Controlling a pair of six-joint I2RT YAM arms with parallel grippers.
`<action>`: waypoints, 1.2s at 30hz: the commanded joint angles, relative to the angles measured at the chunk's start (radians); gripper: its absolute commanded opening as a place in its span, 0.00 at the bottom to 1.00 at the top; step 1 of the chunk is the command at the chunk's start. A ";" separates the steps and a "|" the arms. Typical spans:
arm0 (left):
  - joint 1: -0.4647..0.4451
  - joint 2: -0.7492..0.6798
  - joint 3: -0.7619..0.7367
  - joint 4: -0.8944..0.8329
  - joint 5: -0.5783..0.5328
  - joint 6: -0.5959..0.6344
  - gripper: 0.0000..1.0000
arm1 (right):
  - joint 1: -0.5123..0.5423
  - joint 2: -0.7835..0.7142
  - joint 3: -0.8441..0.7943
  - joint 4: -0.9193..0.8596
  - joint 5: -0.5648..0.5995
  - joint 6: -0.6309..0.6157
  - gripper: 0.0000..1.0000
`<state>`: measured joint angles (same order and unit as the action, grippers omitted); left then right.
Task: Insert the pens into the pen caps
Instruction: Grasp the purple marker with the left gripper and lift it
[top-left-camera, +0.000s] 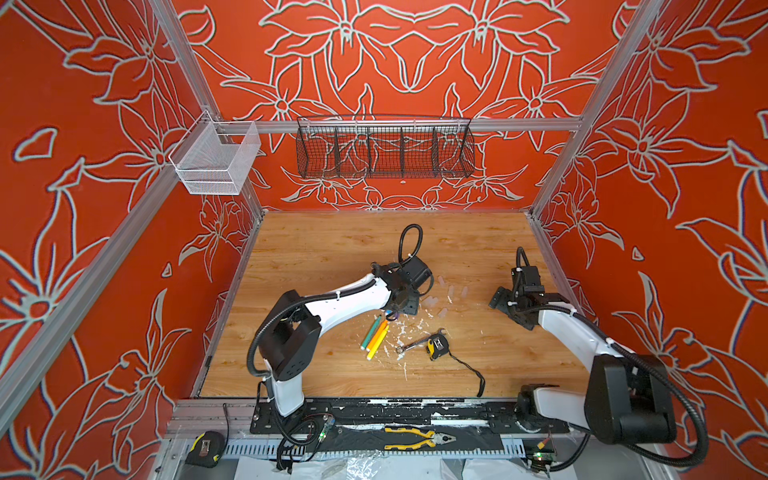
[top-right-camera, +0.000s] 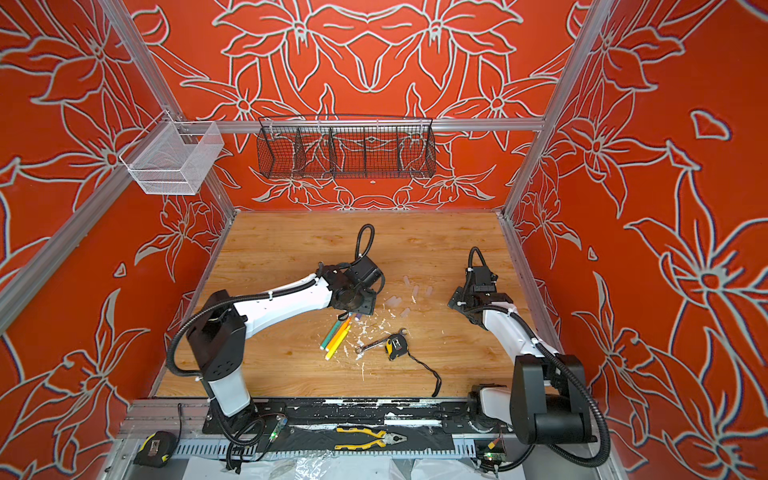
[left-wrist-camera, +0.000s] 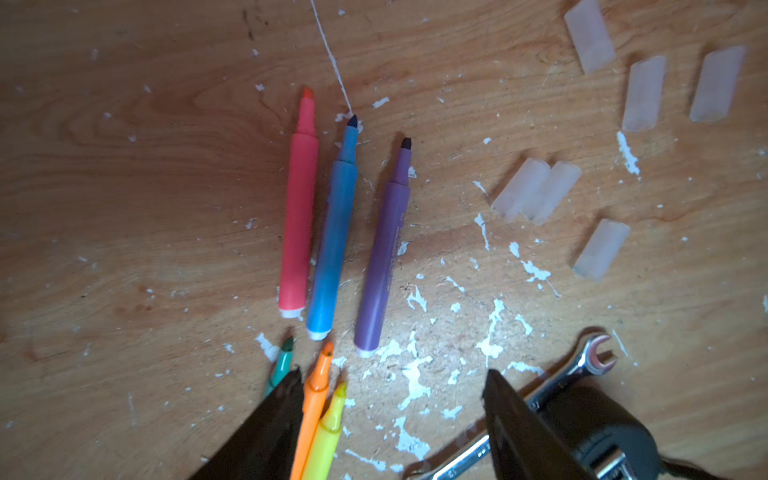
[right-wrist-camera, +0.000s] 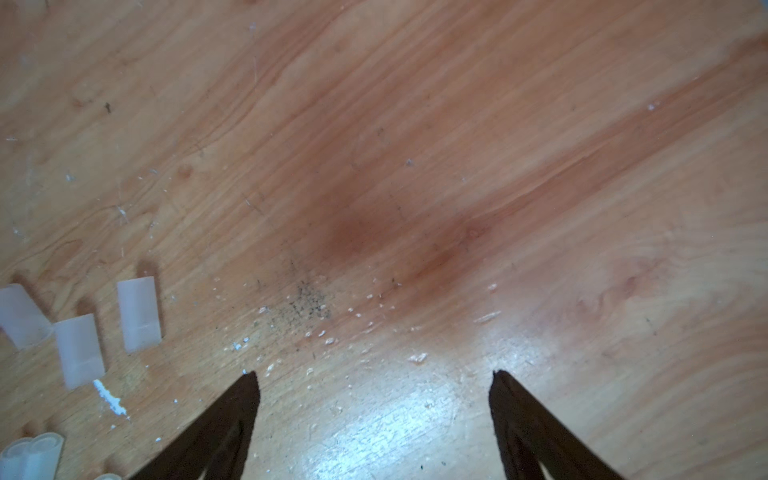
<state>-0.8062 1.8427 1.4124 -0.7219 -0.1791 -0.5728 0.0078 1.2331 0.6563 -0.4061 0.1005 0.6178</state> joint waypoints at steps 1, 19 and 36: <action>-0.002 0.063 0.058 -0.083 0.001 -0.012 0.65 | 0.004 -0.073 -0.046 0.060 0.042 0.009 0.85; 0.068 0.305 0.213 -0.209 0.090 0.000 0.35 | 0.010 -0.180 -0.126 0.136 0.014 -0.005 0.77; 0.068 0.338 0.209 -0.195 0.125 0.032 0.05 | 0.096 -0.267 -0.027 0.002 -0.035 0.032 0.73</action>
<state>-0.7330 2.1464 1.6318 -0.8921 -0.0471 -0.5411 0.0521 1.0214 0.5507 -0.3313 0.0929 0.6212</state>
